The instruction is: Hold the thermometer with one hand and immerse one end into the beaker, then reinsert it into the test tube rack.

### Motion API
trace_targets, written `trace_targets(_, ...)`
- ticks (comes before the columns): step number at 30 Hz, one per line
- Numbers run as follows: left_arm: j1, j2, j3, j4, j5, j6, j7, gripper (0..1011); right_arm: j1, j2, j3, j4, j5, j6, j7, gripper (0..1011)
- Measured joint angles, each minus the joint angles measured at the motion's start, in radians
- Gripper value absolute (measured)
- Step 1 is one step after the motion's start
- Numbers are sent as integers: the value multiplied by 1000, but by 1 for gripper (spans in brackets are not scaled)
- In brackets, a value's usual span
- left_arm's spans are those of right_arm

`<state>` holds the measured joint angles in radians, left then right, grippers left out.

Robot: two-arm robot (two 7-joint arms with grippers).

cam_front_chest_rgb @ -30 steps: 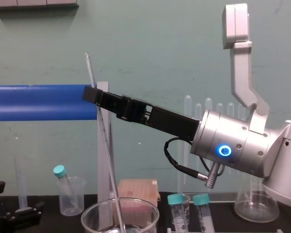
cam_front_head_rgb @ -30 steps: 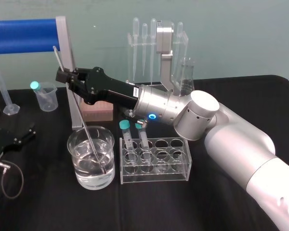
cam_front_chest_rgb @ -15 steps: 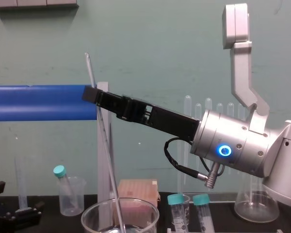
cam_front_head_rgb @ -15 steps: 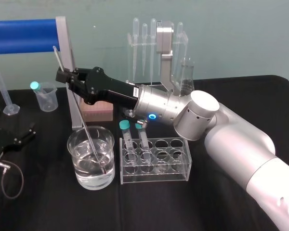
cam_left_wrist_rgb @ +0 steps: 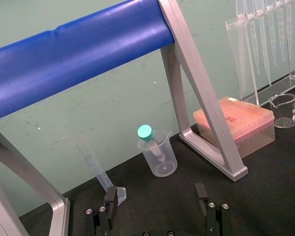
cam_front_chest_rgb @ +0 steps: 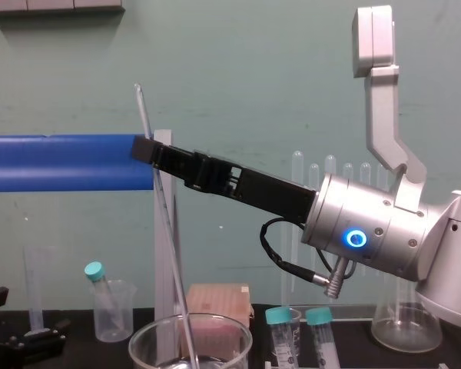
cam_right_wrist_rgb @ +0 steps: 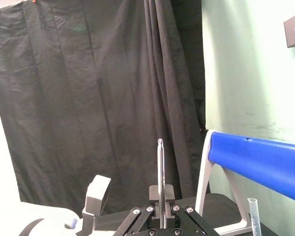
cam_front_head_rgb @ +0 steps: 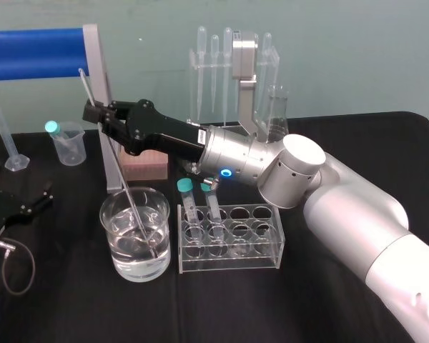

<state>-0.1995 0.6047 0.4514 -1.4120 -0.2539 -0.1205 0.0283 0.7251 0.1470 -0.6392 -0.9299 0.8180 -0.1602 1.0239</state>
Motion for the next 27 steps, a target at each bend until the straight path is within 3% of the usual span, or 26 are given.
trace_targets(27,0,0,0,0,0,0,0,1008,0,0,0,0,0,0,0,57)
